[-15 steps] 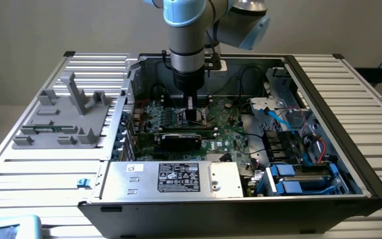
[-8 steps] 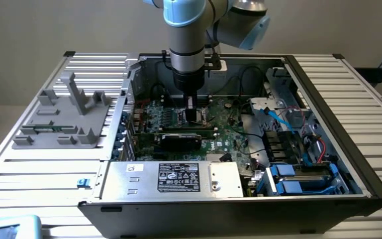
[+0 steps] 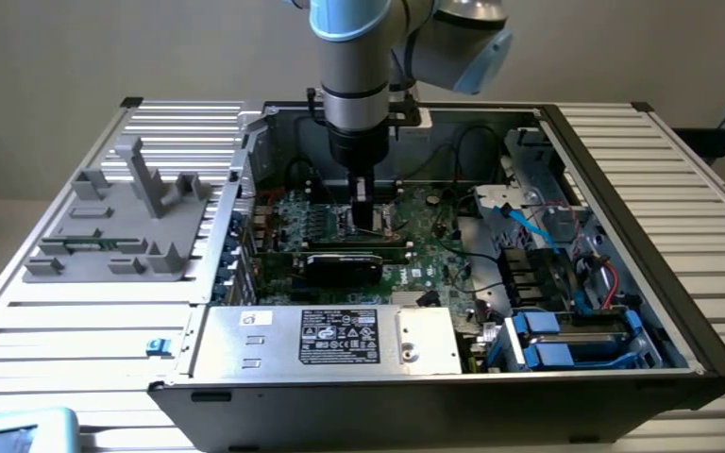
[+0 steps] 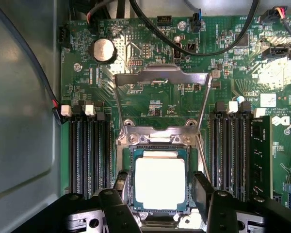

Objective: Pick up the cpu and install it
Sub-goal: 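Place the cpu into insertion slot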

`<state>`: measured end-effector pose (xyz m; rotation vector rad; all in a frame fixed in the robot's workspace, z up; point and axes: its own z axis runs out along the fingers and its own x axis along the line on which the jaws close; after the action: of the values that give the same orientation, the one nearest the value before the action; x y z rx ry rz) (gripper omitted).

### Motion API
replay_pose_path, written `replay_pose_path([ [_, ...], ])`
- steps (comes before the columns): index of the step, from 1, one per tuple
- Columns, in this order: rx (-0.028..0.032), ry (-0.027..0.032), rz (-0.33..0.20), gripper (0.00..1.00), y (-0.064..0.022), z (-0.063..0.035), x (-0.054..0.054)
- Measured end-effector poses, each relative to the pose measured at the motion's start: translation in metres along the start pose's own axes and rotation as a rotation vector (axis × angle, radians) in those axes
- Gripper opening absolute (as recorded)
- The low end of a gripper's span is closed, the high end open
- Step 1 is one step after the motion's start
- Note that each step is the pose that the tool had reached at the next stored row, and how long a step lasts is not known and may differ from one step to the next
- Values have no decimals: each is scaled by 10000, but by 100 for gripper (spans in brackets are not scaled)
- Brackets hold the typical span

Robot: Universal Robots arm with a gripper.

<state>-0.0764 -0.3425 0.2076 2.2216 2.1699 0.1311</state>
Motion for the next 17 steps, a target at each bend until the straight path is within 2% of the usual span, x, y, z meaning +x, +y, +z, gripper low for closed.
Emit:
replay_pose_path([
  [6,-34,9,-4,64,33,-203,1],
  [12,-34,9,-5,64,146,-426,-6],
  [17,-34,9,-4,64,250,-546,-25],
])
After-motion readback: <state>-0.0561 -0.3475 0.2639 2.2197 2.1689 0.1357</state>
